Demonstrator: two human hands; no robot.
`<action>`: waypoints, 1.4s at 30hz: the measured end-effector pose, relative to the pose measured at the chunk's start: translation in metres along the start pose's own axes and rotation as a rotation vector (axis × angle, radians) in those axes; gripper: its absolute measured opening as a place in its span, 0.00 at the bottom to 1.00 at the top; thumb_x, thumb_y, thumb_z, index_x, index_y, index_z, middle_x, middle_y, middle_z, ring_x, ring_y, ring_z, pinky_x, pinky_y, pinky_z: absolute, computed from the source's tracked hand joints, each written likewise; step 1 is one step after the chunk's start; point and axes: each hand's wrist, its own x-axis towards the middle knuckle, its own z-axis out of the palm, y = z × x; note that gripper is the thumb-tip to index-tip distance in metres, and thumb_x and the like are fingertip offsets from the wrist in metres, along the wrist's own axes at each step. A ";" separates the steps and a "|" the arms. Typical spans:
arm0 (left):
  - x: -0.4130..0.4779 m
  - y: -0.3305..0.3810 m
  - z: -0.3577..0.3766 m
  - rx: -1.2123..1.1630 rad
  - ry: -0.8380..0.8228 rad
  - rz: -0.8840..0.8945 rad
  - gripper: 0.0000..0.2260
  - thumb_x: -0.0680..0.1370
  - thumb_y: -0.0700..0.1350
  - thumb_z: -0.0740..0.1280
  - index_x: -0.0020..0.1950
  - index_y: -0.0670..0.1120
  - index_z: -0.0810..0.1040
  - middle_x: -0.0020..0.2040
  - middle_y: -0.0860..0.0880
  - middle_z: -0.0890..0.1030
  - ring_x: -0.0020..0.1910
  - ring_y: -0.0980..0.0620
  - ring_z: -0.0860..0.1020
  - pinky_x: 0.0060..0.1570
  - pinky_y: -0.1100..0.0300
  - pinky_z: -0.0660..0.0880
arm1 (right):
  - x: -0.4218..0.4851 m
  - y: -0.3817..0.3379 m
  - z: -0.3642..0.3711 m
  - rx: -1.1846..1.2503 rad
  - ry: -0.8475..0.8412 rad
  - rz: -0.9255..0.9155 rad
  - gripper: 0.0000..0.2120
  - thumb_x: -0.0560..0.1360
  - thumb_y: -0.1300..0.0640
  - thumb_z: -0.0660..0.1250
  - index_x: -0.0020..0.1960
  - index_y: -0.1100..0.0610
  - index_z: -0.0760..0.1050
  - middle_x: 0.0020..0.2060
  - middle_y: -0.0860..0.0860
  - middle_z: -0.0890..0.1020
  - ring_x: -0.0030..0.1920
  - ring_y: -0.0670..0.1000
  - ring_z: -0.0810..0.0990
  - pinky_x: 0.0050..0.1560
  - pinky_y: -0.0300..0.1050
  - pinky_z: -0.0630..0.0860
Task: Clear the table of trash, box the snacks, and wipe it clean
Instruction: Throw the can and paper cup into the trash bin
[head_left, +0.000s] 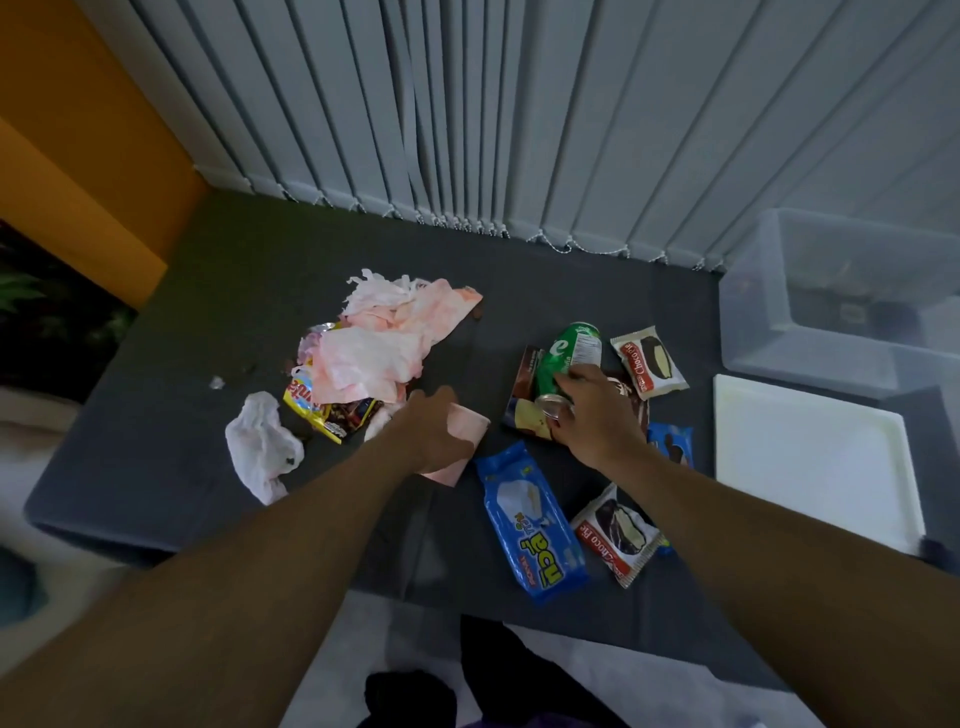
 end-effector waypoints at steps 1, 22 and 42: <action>-0.001 0.000 -0.002 -0.004 0.008 -0.001 0.28 0.73 0.55 0.72 0.68 0.50 0.65 0.62 0.42 0.69 0.60 0.39 0.73 0.51 0.53 0.70 | -0.001 -0.001 0.000 0.004 0.017 -0.011 0.24 0.78 0.58 0.67 0.73 0.59 0.69 0.71 0.53 0.67 0.68 0.56 0.72 0.65 0.47 0.69; -0.080 -0.080 -0.065 -0.210 0.452 -0.261 0.41 0.73 0.58 0.71 0.79 0.48 0.55 0.73 0.42 0.66 0.70 0.39 0.69 0.65 0.47 0.70 | 0.037 -0.135 -0.010 0.095 0.092 -0.473 0.22 0.77 0.62 0.66 0.71 0.60 0.72 0.69 0.53 0.72 0.67 0.56 0.73 0.68 0.49 0.70; -0.254 -0.275 0.004 -0.532 0.655 -0.798 0.36 0.74 0.54 0.72 0.73 0.40 0.58 0.67 0.37 0.69 0.64 0.33 0.71 0.59 0.45 0.70 | -0.020 -0.360 0.127 0.083 -0.338 -0.914 0.22 0.79 0.61 0.65 0.72 0.58 0.71 0.70 0.49 0.72 0.66 0.53 0.74 0.66 0.37 0.64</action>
